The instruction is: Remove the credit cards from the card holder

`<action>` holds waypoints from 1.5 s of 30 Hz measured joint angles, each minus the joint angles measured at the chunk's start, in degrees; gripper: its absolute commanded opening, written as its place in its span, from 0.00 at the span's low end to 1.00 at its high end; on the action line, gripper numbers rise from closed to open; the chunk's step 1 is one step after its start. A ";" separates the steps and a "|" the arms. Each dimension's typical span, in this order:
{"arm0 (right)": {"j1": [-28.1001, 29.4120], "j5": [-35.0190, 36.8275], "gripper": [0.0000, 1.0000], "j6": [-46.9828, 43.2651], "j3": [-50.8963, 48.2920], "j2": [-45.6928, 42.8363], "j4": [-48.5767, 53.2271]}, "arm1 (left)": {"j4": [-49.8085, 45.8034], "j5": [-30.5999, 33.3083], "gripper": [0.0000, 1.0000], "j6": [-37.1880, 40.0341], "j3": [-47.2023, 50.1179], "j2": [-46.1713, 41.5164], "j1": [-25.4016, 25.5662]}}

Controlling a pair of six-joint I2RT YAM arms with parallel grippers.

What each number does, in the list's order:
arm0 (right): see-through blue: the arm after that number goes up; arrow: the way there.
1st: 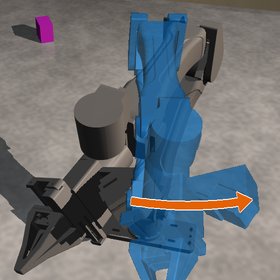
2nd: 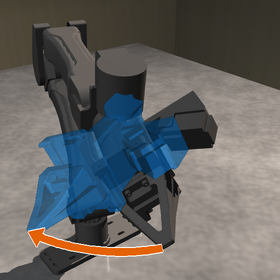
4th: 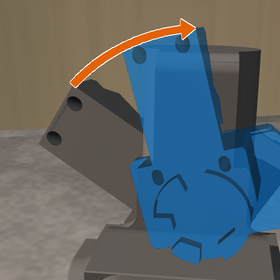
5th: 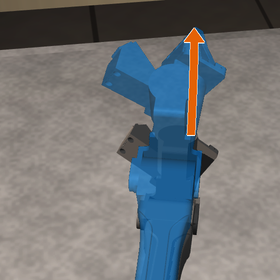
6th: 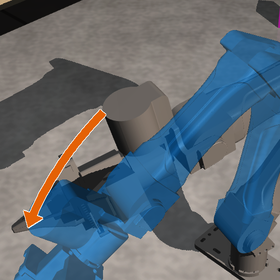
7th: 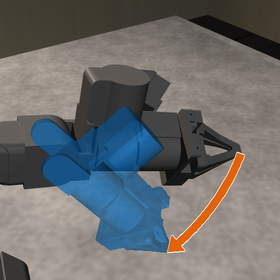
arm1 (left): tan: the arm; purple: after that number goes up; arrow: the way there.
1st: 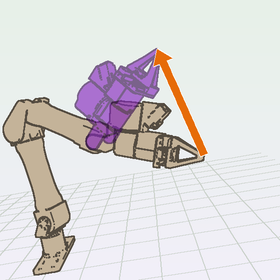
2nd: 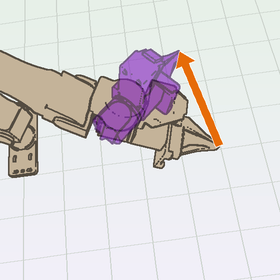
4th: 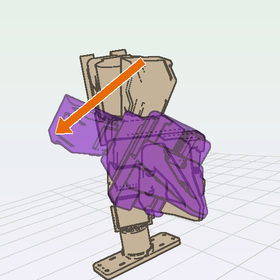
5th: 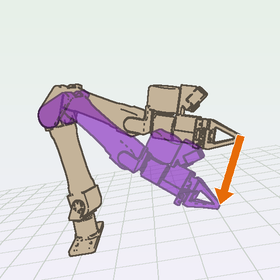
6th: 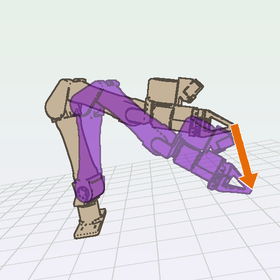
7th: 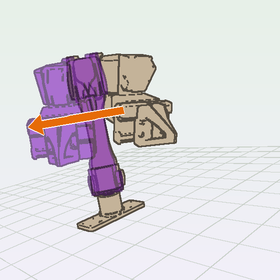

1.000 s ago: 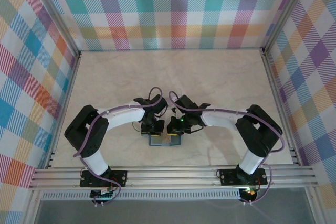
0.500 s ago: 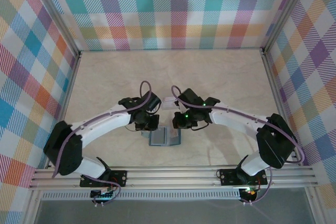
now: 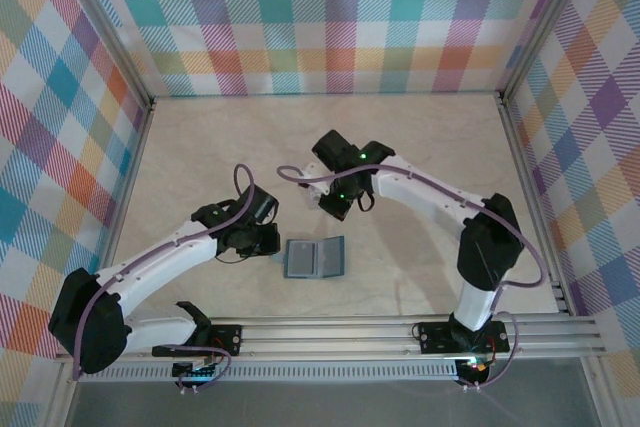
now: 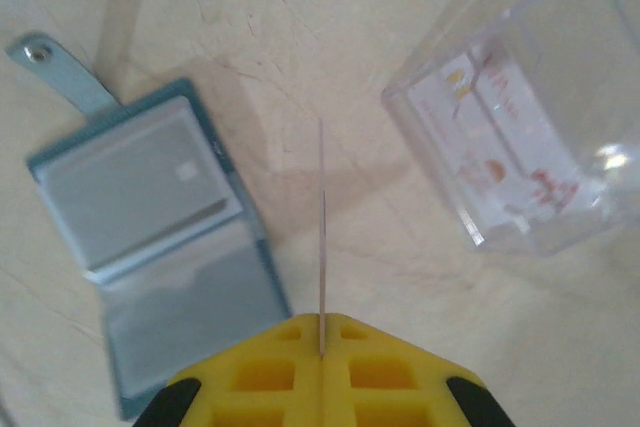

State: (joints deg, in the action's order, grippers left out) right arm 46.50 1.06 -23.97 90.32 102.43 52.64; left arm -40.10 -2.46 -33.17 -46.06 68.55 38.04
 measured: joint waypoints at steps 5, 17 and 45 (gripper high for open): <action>-0.57 2.32 0.00 -15.26 8.07 6.25 5.35 | 1.33 -0.90 0.18 -0.26 0.74 0.02 -0.09; -4.31 6.45 0.00 -29.35 26.67 20.39 13.22 | 2.10 -2.25 0.18 -0.31 0.90 0.96 -0.11; -5.25 -0.68 0.18 -28.57 36.11 30.51 21.46 | 2.78 -3.93 0.19 -0.31 0.90 3.72 -0.11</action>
State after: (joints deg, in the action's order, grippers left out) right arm 41.25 0.38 -52.53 126.43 132.94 74.11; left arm -37.32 -6.39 -33.47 -45.17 72.27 37.93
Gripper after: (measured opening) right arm 0.099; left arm 0.189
